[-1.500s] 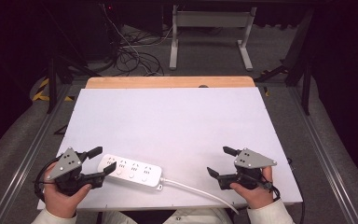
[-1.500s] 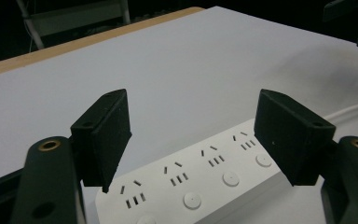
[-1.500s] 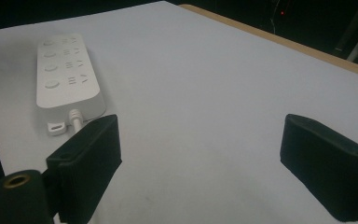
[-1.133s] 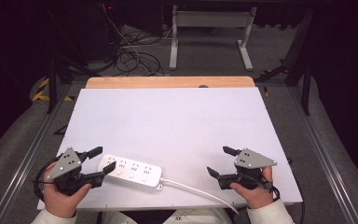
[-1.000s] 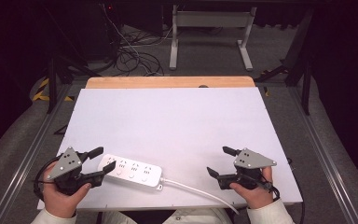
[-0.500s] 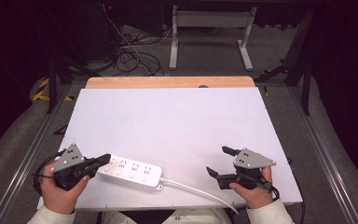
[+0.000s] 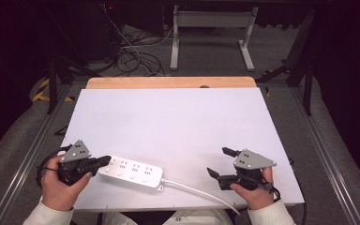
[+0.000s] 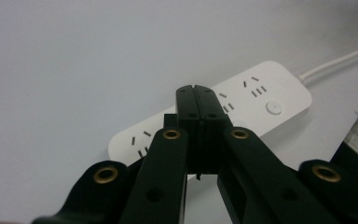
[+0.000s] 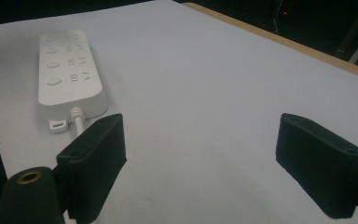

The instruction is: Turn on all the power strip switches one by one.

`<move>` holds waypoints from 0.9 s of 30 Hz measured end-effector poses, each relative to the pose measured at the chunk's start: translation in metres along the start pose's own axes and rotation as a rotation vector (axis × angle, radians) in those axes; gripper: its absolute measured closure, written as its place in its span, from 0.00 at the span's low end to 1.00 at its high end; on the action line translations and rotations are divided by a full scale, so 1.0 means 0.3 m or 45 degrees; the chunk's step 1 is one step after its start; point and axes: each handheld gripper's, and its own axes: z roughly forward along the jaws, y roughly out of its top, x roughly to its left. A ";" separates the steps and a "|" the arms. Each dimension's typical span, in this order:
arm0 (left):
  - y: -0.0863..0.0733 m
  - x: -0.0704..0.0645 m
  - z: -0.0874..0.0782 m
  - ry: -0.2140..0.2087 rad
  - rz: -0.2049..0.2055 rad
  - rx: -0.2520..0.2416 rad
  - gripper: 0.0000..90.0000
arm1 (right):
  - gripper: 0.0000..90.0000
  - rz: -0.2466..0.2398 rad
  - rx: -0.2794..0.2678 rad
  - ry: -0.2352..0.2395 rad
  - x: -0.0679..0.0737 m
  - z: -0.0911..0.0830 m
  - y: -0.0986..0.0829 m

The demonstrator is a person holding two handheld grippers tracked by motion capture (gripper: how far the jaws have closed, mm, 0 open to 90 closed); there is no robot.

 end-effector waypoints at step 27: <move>-0.001 0.081 0.126 -0.022 -0.060 0.397 1.00 | 0.19 -0.020 0.007 0.030 0.005 0.004 -0.002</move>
